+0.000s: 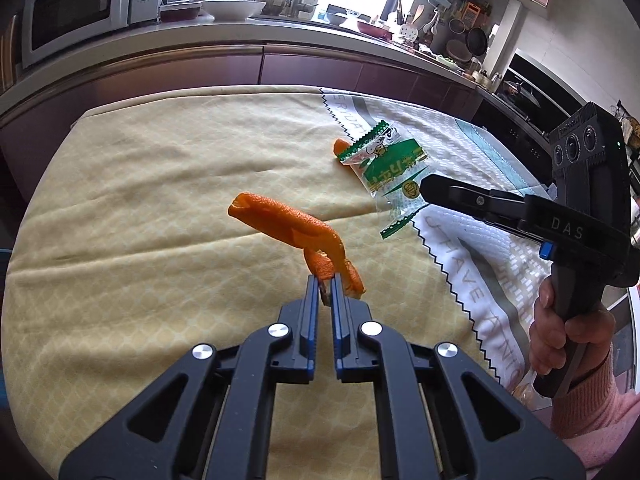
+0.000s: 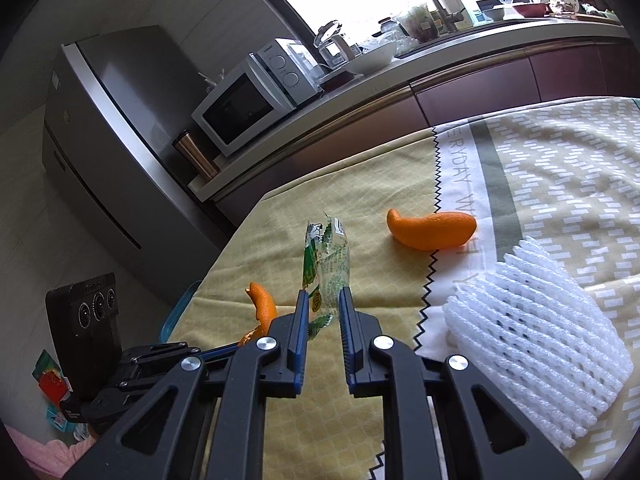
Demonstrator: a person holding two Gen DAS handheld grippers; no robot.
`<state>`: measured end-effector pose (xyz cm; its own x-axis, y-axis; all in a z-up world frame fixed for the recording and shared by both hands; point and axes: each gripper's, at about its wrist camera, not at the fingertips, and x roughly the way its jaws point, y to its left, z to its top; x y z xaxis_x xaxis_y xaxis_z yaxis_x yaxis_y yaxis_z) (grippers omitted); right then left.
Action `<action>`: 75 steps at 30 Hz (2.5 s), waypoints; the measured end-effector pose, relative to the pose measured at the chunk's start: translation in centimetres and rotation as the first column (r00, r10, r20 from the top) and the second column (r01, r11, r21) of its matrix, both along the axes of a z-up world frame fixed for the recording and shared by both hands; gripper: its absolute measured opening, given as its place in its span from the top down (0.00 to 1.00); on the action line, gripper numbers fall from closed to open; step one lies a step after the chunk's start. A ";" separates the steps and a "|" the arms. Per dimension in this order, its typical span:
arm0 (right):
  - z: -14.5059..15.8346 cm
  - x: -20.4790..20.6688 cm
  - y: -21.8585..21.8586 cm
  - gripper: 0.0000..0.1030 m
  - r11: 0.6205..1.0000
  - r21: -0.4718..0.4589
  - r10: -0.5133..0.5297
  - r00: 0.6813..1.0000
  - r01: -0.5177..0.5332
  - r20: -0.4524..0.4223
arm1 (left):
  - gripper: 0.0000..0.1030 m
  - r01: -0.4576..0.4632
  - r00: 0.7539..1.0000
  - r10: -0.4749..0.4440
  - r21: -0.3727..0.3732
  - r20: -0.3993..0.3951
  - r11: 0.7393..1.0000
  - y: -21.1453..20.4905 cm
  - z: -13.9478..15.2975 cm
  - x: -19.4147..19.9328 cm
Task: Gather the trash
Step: 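Carry the orange peel and green-printed wrapper over the teal bin with both tools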
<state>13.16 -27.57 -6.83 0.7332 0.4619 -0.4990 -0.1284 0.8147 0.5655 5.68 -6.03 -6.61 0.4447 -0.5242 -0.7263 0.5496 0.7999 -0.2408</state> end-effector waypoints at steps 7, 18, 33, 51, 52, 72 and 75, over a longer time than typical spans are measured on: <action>-0.2 0.9 2.1 0.87 0.998 0.022 0.060 0.998 -0.060 0.001 | 0.95 -0.051 0.999 0.051 0.008 0.007 0.999 2.6 0.1 -0.2; -0.3 2.4 6.0 0.87 0.988 0.030 0.154 0.988 -0.154 -0.002 | 0.96 -0.112 0.994 0.111 0.029 0.025 0.993 5.4 0.4 -0.8; -1.2 3.1 6.8 0.87 0.986 0.043 0.165 0.986 -0.163 -0.033 | 0.78 -0.109 0.994 0.110 0.017 -0.020 0.994 6.4 -1.8 -0.3; -0.3 3.1 8.4 0.87 0.977 0.043 0.211 0.977 -0.210 -0.010 | 0.97 -0.148 0.986 0.147 0.007 0.078 0.989 8.5 0.9 -1.9; -0.2 3.1 8.6 0.87 0.976 0.043 0.215 0.977 -0.214 -0.007 | 0.97 -0.156 0.984 0.155 0.007 0.082 0.988 8.9 1.1 -2.0; 1.3 5.2 14.1 0.87 0.936 0.042 0.349 0.937 -0.349 0.020 | 0.97 -0.293 0.951 0.292 -0.001 0.106 0.956 15.1 2.8 -2.6; 1.3 5.5 15.0 0.87 0.928 0.039 0.369 0.929 -0.369 0.020 | 0.97 -0.313 0.944 0.311 -0.001 0.107 0.950 16.0 2.9 -2.7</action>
<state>18.67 -12.60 -5.51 0.5127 0.7210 -0.4662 -0.4225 0.6845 0.5941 3.01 9.98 -3.68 0.6578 -0.3361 -0.6740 0.2931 0.9386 -0.1820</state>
